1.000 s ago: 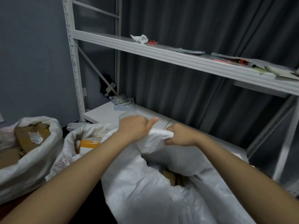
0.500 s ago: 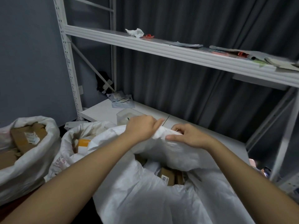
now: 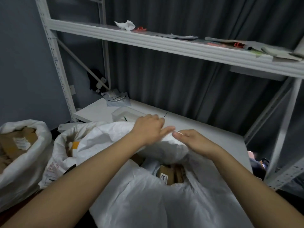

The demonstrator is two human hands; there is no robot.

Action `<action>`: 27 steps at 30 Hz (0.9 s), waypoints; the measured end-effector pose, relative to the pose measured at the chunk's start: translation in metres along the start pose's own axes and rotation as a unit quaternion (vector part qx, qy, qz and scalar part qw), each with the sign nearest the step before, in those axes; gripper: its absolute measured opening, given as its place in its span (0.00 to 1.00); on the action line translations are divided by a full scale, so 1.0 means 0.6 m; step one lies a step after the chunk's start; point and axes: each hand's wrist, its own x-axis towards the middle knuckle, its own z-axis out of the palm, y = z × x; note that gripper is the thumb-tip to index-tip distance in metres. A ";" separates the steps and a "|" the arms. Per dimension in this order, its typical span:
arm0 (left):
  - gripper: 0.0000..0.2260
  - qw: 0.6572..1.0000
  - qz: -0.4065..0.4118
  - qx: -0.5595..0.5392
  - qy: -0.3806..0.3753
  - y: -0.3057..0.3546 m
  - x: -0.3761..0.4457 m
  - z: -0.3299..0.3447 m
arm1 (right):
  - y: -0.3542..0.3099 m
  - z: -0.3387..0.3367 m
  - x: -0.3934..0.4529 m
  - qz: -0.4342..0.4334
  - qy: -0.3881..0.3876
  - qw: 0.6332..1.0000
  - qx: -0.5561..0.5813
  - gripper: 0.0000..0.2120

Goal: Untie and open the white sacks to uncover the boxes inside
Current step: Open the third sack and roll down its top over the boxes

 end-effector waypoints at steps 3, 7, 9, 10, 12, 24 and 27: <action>0.26 0.999 0.020 -0.032 -0.027 0.018 0.003 0.014 | 0.002 -0.007 -0.013 0.002 -0.002 0.999 -0.045 0.15; 0.31 0.991 -0.099 -0.071 -0.051 -0.003 0.019 0.012 | 0.018 -0.008 -0.021 -0.049 0.098 0.964 -0.241 0.17; 0.29 1.000 -0.007 0.011 0.009 0.025 0.023 0.017 | 0.023 -0.002 -0.027 0.021 0.069 0.995 -0.062 0.18; 0.26 0.998 0.046 0.039 0.017 0.046 0.023 0.023 | 0.020 -0.002 -0.030 0.076 0.043 0.995 0.048 0.17; 0.24 0.997 0.063 0.041 -0.017 0.069 0.022 0.036 | 0.022 -0.009 -0.041 0.107 0.021 0.990 0.094 0.17; 0.23 0.993 0.066 -0.070 -0.063 0.068 0.052 0.070 | 0.056 -0.031 -0.094 0.079 0.062 0.992 -0.083 0.18; 0.21 0.995 0.036 -0.087 -0.036 0.049 0.060 0.075 | 0.080 -0.019 -0.104 0.053 0.117 0.983 -0.134 0.14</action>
